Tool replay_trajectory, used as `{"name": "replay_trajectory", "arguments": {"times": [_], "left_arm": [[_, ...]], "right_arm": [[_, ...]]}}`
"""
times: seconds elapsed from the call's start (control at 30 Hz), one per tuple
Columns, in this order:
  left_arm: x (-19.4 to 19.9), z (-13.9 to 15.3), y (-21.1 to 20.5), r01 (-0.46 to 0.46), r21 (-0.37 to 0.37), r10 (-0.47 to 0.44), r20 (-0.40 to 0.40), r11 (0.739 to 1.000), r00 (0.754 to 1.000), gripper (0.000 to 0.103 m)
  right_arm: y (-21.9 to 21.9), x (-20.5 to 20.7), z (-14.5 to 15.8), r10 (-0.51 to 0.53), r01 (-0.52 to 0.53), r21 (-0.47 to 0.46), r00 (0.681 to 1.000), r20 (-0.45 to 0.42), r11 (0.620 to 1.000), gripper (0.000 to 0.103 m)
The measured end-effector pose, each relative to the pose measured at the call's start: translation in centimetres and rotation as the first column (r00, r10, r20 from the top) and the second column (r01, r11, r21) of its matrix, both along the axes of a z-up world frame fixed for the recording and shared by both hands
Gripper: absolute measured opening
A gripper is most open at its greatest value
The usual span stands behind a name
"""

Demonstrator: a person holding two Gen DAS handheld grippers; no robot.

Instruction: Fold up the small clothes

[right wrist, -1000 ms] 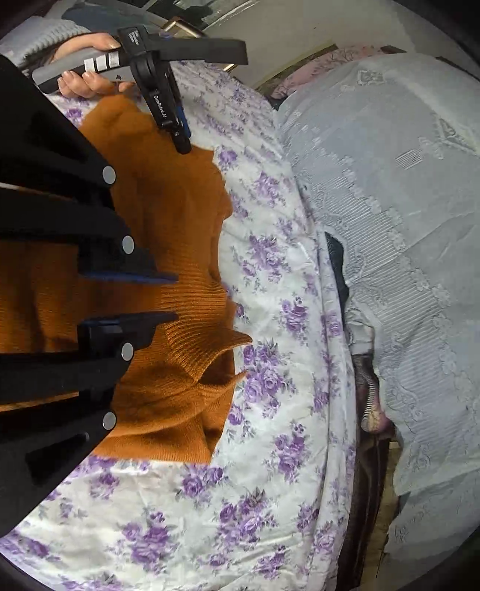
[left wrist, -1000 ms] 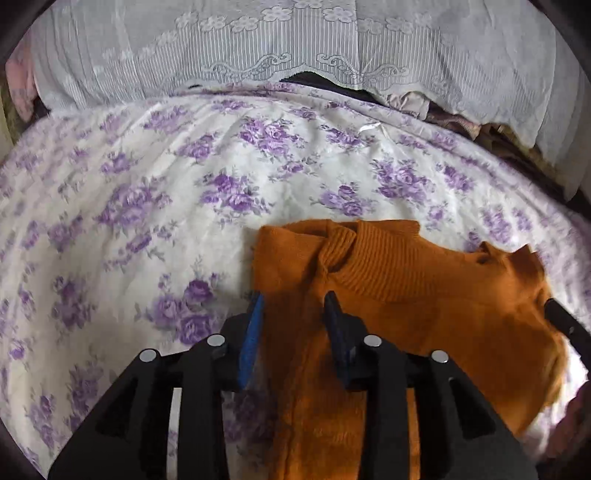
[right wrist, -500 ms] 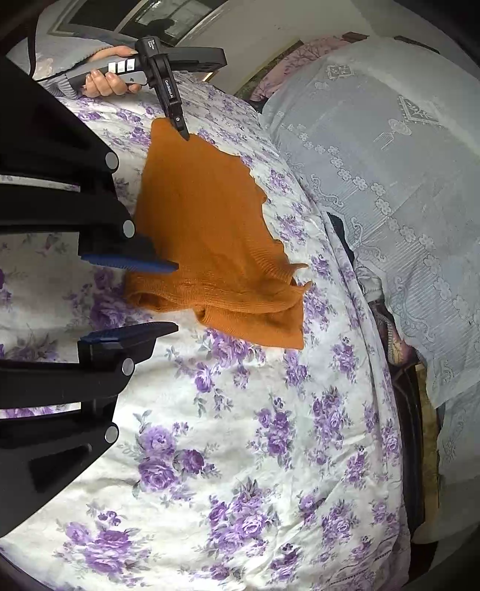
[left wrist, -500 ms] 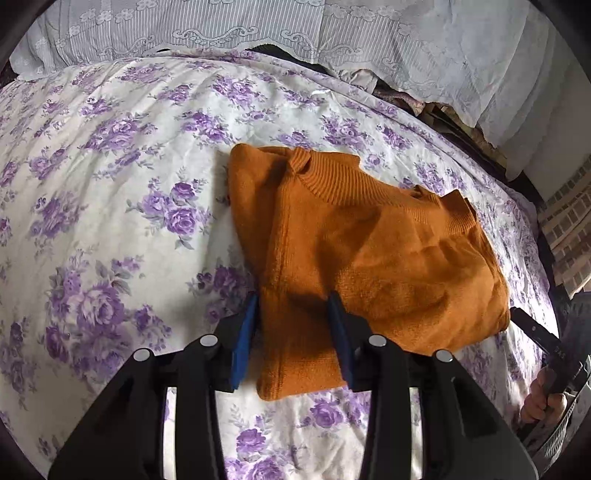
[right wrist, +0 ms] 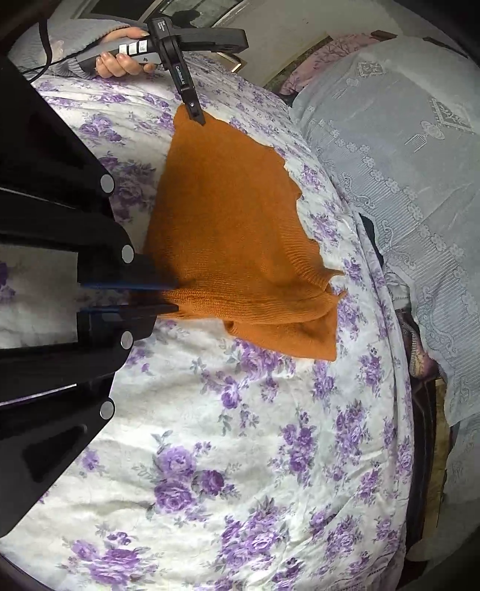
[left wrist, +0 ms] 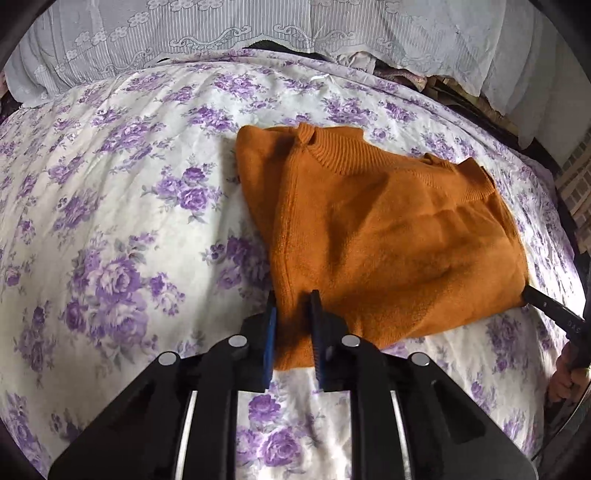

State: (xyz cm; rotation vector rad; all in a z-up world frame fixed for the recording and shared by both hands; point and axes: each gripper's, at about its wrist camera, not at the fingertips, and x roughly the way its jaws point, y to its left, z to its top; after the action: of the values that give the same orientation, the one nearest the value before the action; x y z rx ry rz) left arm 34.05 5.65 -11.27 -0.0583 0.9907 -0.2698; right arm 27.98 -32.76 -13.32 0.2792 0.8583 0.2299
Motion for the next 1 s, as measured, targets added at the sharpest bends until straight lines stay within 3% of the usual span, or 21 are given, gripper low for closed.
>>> {"name": "replay_trajectory", "arguments": {"times": [0.07, 0.13, 0.17, 0.27, 0.37, 0.43, 0.57, 0.67, 0.7, 0.83, 1.0], "left_arm": [[0.3, -0.3, 0.9, -0.017, -0.049, 0.016, -0.027, 0.999, 1.0, 0.016], [-0.1, 0.4, 1.2, -0.025, -0.07, 0.025, -0.012, 0.997, 1.0, 0.016], [-0.6, 1.0, 1.1, -0.03, -0.049, 0.031, 0.018, 0.998, 0.999, 0.016], [-2.0, 3.4, 0.1, -0.031, 0.014, 0.029, 0.117, 0.999, 0.993, 0.016], [-2.1, 5.7, -2.0, -0.003, 0.013, 0.0, 0.189, 1.0, 0.982, 0.041], [-1.4, 6.1, -4.3, 0.017, 0.047, -0.027, 0.211, 0.999, 0.977, 0.045], [0.8, 4.1, -7.4, -0.001, 0.113, -0.019, 0.176, 0.994, 0.984, 0.047], [1.5, 0.5, -7.5, -0.036, 0.158, 0.014, 0.141, 0.987, 0.99, 0.053], [1.2, 0.0, -7.6, -0.038, 0.179, 0.008, 0.167, 0.983, 0.986, 0.054], [0.2, 0.1, -9.1, -0.072, 0.302, -0.002, 0.24, 0.951, 0.971, 0.061], [0.2, 0.7, -8.1, -0.085, 0.243, 0.025, 0.238, 0.966, 0.971, 0.062]], "right_arm": [[0.0, 0.1, -0.1, 0.003, -0.003, 0.002, 1.0, -0.005, 1.0, 0.006], [-0.1, -0.4, 0.5, -0.02, 0.02, -0.021, 1.0, 0.017, 1.0, 0.014], [-0.2, -0.8, 1.0, -0.046, 0.047, -0.036, 0.998, 0.037, 0.998, 0.023], [0.5, -1.7, 3.7, -0.075, 0.087, -0.076, 0.985, 0.156, 0.993, 0.024], [3.4, -0.8, 5.6, 0.006, 0.012, -0.087, 0.981, 0.196, 0.996, 0.023], [6.1, 0.7, 6.2, 0.049, -0.03, -0.1, 0.978, 0.2, 0.995, 0.022], [11.2, 3.6, 5.5, 0.114, -0.096, -0.114, 0.98, 0.166, 0.989, 0.022], [13.5, 4.5, 2.0, 0.124, -0.11, -0.168, 0.99, 0.073, 0.98, 0.022], [13.7, 4.6, 0.3, 0.125, -0.115, -0.19, 0.991, 0.039, 0.975, 0.022], [13.4, 4.4, 0.4, 0.137, -0.127, -0.164, 0.989, 0.051, 0.978, 0.022], [13.0, 4.0, 0.9, 0.123, -0.11, -0.139, 0.989, 0.085, 0.984, 0.02]]}}
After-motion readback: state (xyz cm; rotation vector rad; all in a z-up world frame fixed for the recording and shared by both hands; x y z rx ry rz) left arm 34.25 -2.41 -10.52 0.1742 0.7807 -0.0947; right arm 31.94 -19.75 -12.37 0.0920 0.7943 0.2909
